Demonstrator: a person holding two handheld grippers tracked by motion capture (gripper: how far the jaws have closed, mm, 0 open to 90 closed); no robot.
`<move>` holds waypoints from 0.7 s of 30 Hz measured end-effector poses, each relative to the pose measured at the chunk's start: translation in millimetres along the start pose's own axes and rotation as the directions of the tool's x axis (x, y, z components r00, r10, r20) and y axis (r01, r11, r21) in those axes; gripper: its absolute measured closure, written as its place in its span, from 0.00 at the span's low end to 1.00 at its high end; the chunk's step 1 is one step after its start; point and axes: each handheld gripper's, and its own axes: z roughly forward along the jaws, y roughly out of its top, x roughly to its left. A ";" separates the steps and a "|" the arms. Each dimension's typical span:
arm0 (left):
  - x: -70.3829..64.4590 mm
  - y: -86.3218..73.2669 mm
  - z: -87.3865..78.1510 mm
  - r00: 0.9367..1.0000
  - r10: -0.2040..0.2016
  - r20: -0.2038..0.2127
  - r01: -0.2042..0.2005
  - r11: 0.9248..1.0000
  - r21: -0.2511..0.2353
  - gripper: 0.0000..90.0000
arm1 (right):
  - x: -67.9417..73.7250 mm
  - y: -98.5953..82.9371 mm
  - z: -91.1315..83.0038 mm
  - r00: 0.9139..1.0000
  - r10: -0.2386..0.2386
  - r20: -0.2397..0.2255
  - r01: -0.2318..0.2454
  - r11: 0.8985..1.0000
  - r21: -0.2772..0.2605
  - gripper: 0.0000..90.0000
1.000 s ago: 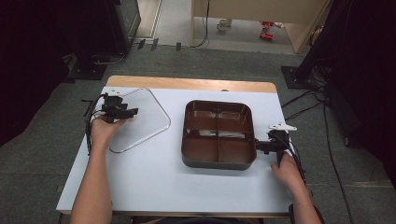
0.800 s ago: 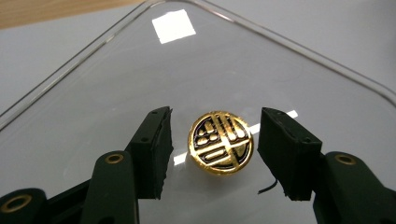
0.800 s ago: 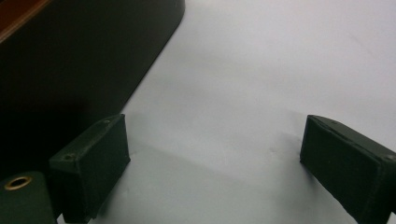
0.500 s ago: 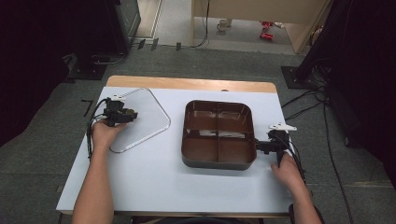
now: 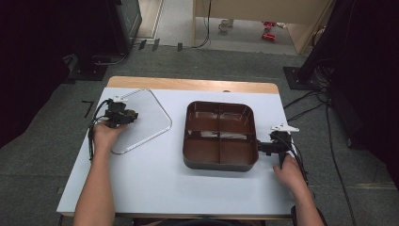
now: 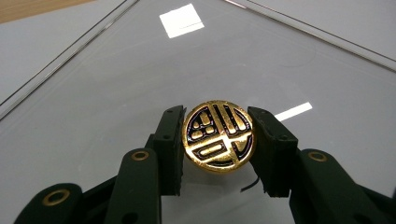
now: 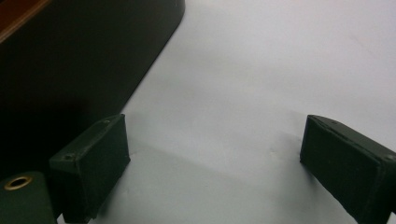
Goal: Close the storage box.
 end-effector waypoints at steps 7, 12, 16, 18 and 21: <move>-1.2 2.3 -0.8 1.000 -0.005 0.016 0.004 1.000 0.014 0.66 | 0.0 0.0 0.0 1.000 0.001 0.000 -0.001 1.000 0.000 0.08; -8.0 8.9 -4.8 0.999 0.006 0.032 -0.007 1.000 0.019 0.66 | 0.0 0.0 0.0 1.000 0.001 0.000 -0.001 1.000 0.000 0.08; -14.4 15.3 -10.5 0.998 0.007 0.056 -0.007 1.000 0.000 0.66 | 0.0 0.0 0.0 1.000 0.001 0.000 -0.001 1.000 0.000 0.08; -17.5 18.4 -14.4 0.998 0.007 0.069 -0.006 1.000 -0.008 0.66 | 0.0 0.0 0.0 1.000 0.001 0.000 -0.001 1.000 0.000 0.08; -22.2 23.4 -20.6 0.996 0.012 0.083 -0.010 1.000 -0.018 0.66 | -0.1 0.0 0.0 1.000 0.000 -0.001 0.000 1.000 0.000 0.08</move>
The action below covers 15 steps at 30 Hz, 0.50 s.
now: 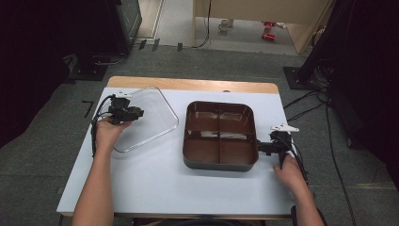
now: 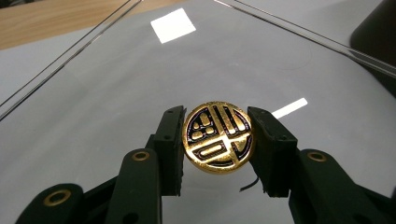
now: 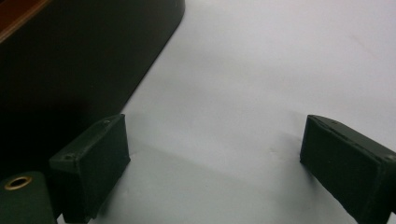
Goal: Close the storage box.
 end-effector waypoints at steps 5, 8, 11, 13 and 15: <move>-7.4 8.4 -7.9 0.999 -0.003 0.037 0.004 1.000 -0.023 0.66 | 0.1 0.0 0.0 1.000 0.000 0.000 0.000 1.000 0.000 0.08; -13.3 13.6 -12.4 0.999 0.011 0.051 -0.009 0.999 -0.032 0.66 | 0.1 0.0 0.0 1.000 0.000 0.001 0.000 1.000 0.000 0.08; -19.4 18.7 -16.7 0.998 0.023 0.061 -0.021 0.999 -0.046 0.66 | 0.0 0.0 0.0 1.000 0.000 0.001 0.000 1.000 0.000 0.08; -22.7 21.4 -19.1 0.997 0.025 0.077 -0.021 0.998 -0.053 0.66 | 0.0 0.0 0.0 1.000 0.000 0.001 0.000 1.000 0.000 0.08; -25.4 23.4 -21.0 0.995 0.025 0.097 -0.019 0.998 -0.057 0.66 | 0.1 0.0 0.0 1.000 0.000 0.001 0.000 1.000 0.000 0.08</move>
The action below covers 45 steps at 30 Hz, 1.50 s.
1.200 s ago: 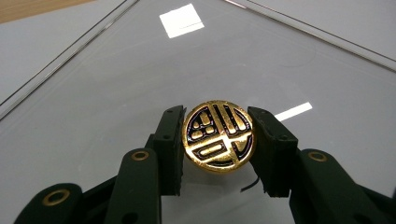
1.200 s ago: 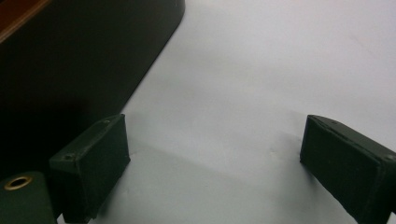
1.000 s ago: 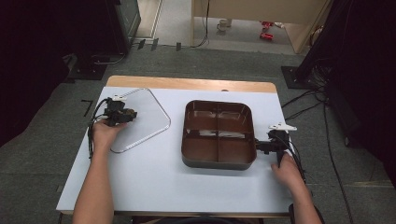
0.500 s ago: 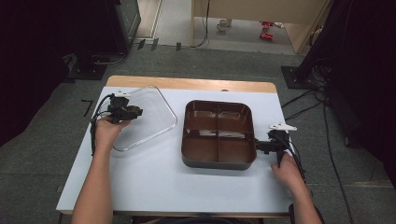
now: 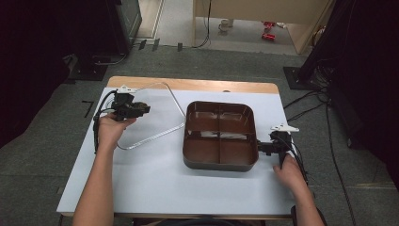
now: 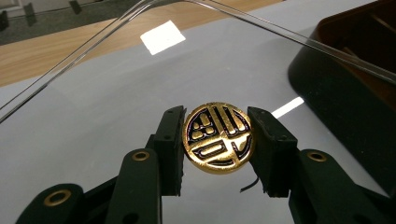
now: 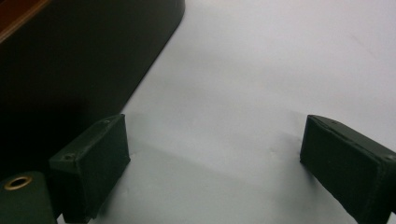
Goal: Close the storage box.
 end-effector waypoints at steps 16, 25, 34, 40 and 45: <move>-35.4 19.4 -6.8 0.994 0.058 0.092 -0.055 0.998 -0.034 0.66 | 0.0 0.0 0.0 1.000 0.000 0.000 0.000 1.000 0.000 0.08; -64.4 27.9 0.3 0.986 0.107 0.130 -0.102 0.994 -0.045 0.66 | -0.2 0.0 0.0 1.000 -0.002 -0.001 0.002 1.000 0.001 0.08; -93.3 32.6 9.1 0.975 0.137 0.174 -0.127 0.990 -0.064 0.66 | -0.4 0.0 0.1 1.000 0.000 -0.002 0.000 1.000 0.001 0.08; -105.9 32.1 16.2 0.970 0.149 0.192 -0.142 0.989 -0.052 0.66 | -0.4 0.0 0.1 1.000 0.001 -0.003 -0.001 1.000 0.002 0.08; -118.6 32.1 21.9 0.964 0.162 0.212 -0.156 0.987 -0.043 0.66 | -0.5 0.0 0.2 1.000 0.000 -0.003 0.000 1.000 0.001 0.08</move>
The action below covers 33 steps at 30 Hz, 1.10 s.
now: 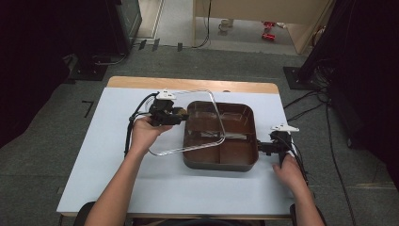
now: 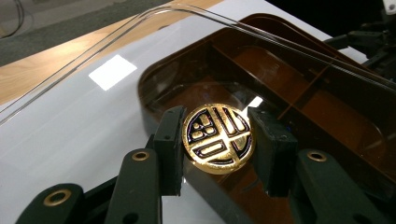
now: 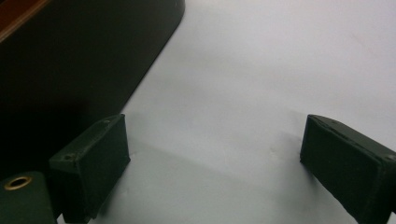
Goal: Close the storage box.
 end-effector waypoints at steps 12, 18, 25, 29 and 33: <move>-22.8 5.4 21.8 0.998 0.051 0.033 -0.052 0.998 0.026 0.66 | 0.1 0.0 0.0 1.000 0.001 0.000 -0.001 1.000 0.000 0.08; -33.5 9.9 32.8 0.996 0.062 0.065 -0.063 0.998 0.022 0.66 | 0.2 0.0 -0.1 1.000 0.002 0.000 -0.002 1.000 0.001 0.08; -47.6 15.3 43.7 0.991 0.096 0.088 -0.098 0.995 0.019 0.66 | 0.2 0.0 -0.1 1.000 0.002 0.000 -0.002 1.000 0.001 0.08; -54.6 17.7 52.5 0.989 0.117 0.096 -0.120 0.992 0.030 0.66 | 0.2 0.0 -0.1 1.000 0.002 0.000 -0.002 1.000 0.001 0.08; -62.2 19.1 62.0 0.987 0.128 0.095 -0.132 0.990 0.040 0.66 | 0.2 0.0 -0.1 1.000 0.003 0.000 -0.003 1.000 0.001 0.08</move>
